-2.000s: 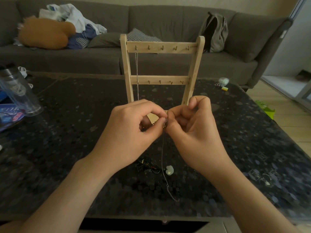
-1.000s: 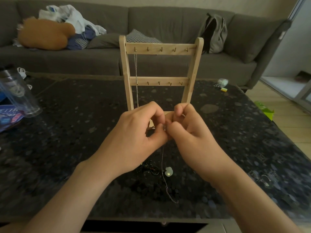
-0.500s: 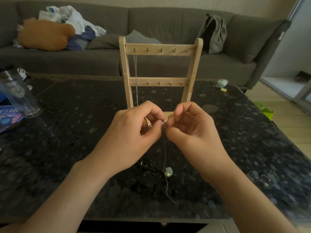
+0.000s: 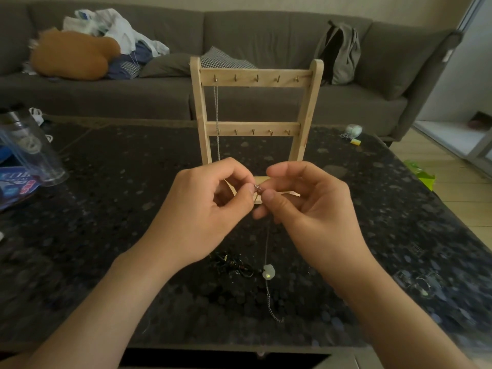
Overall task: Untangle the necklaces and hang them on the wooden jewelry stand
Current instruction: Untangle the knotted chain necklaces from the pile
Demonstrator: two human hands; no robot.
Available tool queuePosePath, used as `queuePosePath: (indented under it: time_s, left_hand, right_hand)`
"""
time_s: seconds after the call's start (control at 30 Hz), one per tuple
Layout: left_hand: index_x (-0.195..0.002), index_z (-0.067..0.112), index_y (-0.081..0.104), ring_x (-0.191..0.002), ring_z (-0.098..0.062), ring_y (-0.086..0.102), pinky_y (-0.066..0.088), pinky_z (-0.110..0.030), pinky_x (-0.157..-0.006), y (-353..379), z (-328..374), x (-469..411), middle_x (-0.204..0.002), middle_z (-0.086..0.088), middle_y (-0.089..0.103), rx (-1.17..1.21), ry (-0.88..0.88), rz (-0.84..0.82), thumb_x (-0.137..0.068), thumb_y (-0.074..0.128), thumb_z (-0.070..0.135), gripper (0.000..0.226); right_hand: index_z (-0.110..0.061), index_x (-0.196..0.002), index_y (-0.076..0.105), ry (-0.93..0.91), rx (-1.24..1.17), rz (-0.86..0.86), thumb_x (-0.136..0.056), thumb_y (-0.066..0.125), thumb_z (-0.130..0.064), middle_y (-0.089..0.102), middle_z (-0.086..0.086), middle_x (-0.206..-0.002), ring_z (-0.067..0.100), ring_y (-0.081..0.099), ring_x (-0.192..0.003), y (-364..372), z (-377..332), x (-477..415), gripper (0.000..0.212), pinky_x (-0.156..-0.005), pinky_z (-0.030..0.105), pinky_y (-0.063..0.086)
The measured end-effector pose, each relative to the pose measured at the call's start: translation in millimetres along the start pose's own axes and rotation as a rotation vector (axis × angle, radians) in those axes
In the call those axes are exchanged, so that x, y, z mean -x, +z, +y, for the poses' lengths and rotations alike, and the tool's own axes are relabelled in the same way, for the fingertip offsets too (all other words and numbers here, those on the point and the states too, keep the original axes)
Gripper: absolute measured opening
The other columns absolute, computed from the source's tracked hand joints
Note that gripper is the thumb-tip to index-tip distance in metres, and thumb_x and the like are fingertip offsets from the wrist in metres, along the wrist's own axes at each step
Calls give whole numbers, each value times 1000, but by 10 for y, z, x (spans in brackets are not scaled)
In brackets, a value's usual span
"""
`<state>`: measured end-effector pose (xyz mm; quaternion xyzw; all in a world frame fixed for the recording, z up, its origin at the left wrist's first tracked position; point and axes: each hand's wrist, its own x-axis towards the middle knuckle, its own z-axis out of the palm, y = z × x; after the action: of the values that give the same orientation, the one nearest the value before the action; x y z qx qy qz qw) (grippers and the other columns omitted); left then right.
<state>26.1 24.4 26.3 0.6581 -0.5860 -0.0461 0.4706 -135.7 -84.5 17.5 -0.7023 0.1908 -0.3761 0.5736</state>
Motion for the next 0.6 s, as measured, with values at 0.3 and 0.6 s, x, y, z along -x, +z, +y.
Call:
queuePosePath:
  time_s: [0.3,0.6]
  left_hand:
    - [-95,30,74,-77,-16,71,59,-38,-68,-11,-53,-20,-83,9,73,82,-113,-61,-100,65,29,11]
    - [-96,27,78,-74,-9,70,53,-18,-65,-20,-48,-28,-84,5,75,175,-168,-82,-101,68,26,11]
  right_hand:
    - [-26,-108,77,-62,230,78,-97,77,-12,75,2,-85,35,63,-72,-2,57,6,18,-64,39,58]
    - [-30,-101,73,-131,312,75,-96,78,-13,70,-1,-79,25,59,-65,2,43,36,18,-57,34,53]
